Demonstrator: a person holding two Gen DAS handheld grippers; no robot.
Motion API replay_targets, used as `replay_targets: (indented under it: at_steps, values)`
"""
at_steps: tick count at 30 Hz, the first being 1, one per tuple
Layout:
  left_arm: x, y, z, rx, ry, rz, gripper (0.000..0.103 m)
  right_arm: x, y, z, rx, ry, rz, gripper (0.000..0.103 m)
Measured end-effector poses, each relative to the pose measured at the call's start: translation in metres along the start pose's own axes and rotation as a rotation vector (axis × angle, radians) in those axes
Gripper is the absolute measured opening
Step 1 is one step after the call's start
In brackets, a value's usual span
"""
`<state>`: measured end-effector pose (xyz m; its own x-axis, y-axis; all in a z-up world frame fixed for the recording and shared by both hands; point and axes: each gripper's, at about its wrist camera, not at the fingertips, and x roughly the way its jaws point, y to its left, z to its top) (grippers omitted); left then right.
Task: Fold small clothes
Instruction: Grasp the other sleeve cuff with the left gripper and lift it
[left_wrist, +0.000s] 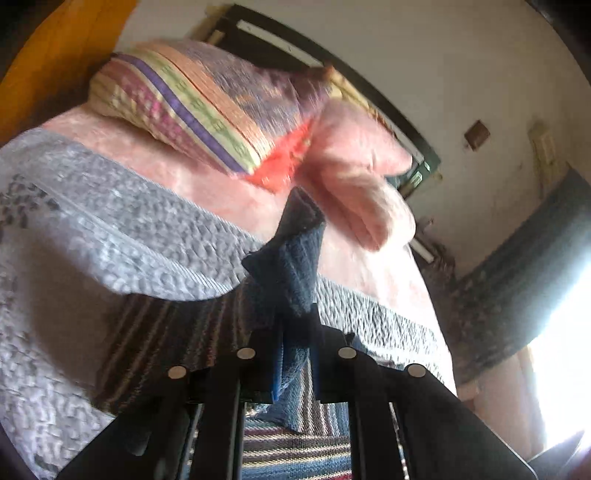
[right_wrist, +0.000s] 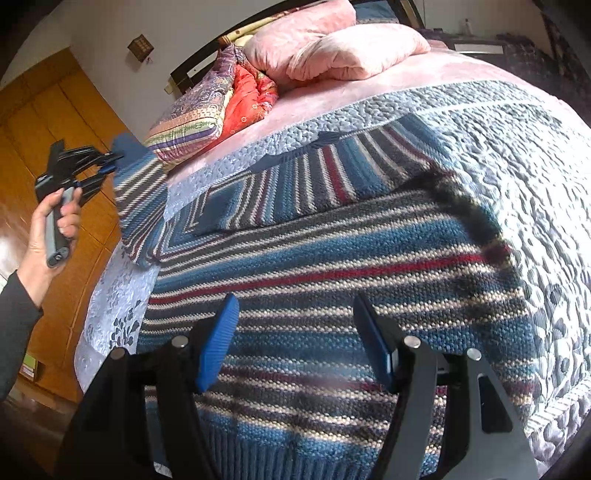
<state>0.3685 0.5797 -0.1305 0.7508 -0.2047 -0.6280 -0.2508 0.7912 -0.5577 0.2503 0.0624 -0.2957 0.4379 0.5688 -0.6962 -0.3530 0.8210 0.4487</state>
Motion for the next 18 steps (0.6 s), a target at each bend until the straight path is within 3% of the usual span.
replay_targets:
  at_steps: [7, 9, 10, 13, 15, 18]
  values:
    - [0.083, -0.021, -0.056, 0.075, 0.12, 0.024, 0.012, 0.01, -0.003, 0.005, 0.016, 0.025, 0.008, 0.065]
    - [0.109, -0.021, -0.073, 0.082, 0.177, 0.021, 0.013, 0.013, -0.002, 0.012, 0.012, 0.028, 0.009, 0.07]
    - [0.116, -0.021, -0.079, 0.086, 0.196, 0.025, 0.015, 0.015, -0.001, 0.016, 0.012, 0.032, 0.009, 0.078]
    - [0.128, -0.021, -0.098, 0.118, 0.243, 0.056, 0.032, 0.027, 0.004, 0.033, 0.011, 0.062, 0.034, 0.084]
    - [0.109, -0.021, -0.106, 0.132, 0.199, 0.04, 0.063, 0.039, 0.005, 0.052, 0.046, 0.087, 0.085, 0.086]
    - [0.072, -0.01, -0.119, 0.09, 0.155, -0.011, 0.074, 0.073, 0.004, 0.083, 0.153, 0.17, 0.227, 0.084]
